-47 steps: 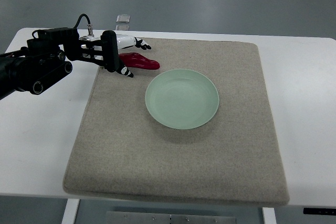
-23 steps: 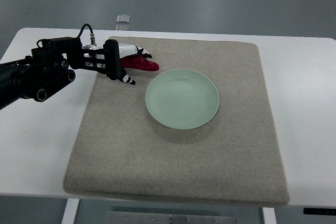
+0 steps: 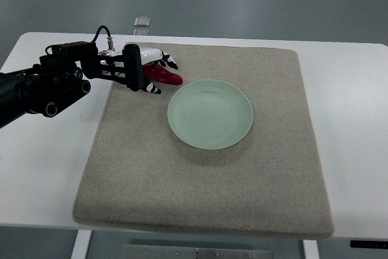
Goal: Place red pepper on plate with left hand
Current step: 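Close the left hand fingers around the red pepper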
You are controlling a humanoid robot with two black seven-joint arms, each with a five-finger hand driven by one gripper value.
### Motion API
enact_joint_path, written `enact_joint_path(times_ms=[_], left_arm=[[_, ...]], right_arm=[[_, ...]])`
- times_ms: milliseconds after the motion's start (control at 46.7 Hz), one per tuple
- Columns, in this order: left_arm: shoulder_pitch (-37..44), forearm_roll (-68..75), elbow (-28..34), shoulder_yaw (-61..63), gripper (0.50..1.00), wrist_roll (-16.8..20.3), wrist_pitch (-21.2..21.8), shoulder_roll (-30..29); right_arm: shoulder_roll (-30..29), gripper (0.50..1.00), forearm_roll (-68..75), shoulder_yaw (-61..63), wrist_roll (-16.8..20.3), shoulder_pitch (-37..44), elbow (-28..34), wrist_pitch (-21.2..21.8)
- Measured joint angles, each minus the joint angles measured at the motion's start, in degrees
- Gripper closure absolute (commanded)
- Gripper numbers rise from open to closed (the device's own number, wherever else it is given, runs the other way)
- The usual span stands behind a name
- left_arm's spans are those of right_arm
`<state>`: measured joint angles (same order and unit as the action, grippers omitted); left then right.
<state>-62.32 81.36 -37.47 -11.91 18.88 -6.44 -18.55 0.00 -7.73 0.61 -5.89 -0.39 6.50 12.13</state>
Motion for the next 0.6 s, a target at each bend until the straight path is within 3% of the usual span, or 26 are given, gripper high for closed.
enact_joint_path(times_ms=[214,407,492,599], left_arm=[[-0.2,0.1,-0.2,0.1,0.656,0.0,1.2,0.0],[0.0,0.5,-0.2,0.4,0.707,0.0,1.2,-0.2],[0.0,0.7,-0.2,0.6,0.744,0.0,1.2,-0.3],[0.0,0.9,-0.2,0.6,0.859,0.0,1.2,-0.3]], right_arm=[[0.0,0.572,0.0,0.0,0.0,0.0,0.0,0.0],[0.0,0.572,0.0,0.0,0.0,0.0,0.0,0.0],[0.0,0.572,0.0,0.0,0.0,0.0,0.0,0.0],[0.0,0.572,0.0,0.0,0.0,0.0,0.0,0.0]])
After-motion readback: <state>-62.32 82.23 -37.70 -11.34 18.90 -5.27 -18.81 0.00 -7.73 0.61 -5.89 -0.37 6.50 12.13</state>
